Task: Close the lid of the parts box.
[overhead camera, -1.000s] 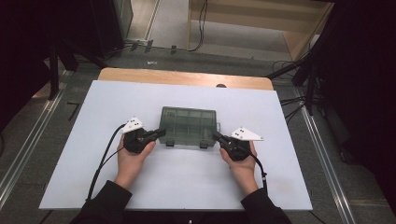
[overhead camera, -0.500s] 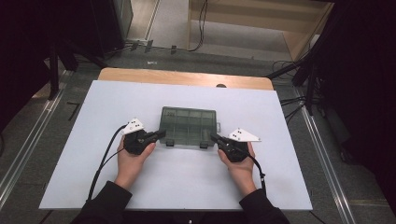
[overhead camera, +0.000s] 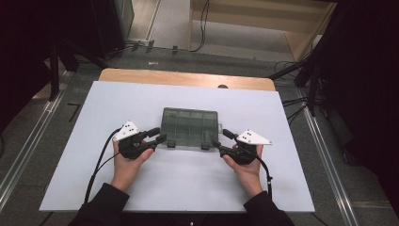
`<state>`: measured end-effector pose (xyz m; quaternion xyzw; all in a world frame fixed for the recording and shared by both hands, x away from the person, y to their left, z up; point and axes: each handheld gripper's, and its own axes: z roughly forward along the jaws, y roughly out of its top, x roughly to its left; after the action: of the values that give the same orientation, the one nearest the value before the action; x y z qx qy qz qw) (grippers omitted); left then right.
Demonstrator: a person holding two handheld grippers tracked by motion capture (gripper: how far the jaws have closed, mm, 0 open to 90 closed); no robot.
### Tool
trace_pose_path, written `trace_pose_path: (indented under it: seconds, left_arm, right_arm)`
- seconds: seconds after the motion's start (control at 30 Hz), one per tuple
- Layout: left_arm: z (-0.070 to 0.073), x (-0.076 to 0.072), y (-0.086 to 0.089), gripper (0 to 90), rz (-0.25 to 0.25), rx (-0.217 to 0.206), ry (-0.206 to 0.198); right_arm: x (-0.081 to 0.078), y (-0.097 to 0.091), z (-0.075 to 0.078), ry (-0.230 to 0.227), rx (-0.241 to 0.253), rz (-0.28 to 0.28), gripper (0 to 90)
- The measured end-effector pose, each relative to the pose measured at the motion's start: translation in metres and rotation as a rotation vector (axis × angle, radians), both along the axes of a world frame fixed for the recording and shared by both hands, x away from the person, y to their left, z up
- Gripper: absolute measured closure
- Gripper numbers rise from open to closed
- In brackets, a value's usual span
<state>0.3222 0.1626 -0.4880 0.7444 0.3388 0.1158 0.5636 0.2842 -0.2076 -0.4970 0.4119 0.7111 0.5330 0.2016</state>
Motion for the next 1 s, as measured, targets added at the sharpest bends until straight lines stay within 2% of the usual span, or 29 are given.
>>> trace_pose_path:
  seconds: [0.07, 0.17, 0.2, 0.23, 0.33, 0.5, 1.0]
  left_arm:
    - [0.0, -0.002, 0.003, 41.5, 0.004, 0.001, 0.006]
    - [0.001, -0.005, 0.008, 21.2, 0.01, 0.01, 0.002]
    - [0.001, -0.006, 0.009, 14.4, 0.008, 0.015, 0.0]
    - [0.002, -0.008, 0.011, 9.4, 0.007, 0.012, -0.003]
    - [0.003, -0.011, 0.016, 0.0, 0.006, 0.006, -0.009]
    - [0.004, -0.016, 0.026, 0.0, 0.0, -0.014, -0.018]
    - [0.007, -0.032, 0.048, 0.0, 0.018, -0.002, -0.037]
  right_arm:
    - [-0.001, -0.004, 0.0, 0.01, 0.012, -0.007, 14.6]
    - [-0.003, -0.009, 0.0, 0.011, 0.031, -0.002, 7.0]
    - [-0.004, -0.011, 0.0, 0.011, 0.034, 0.001, 0.7]
    - [-0.005, -0.012, 0.0, 0.012, 0.038, 0.012, 0.0]
    - [-0.008, -0.015, 0.0, 0.002, 0.027, -0.002, 0.0]
    - [-0.013, -0.022, 0.0, -0.001, 0.029, -0.016, 0.0]
    - [-0.032, -0.046, 0.002, -0.009, 0.023, -0.033, 0.0]
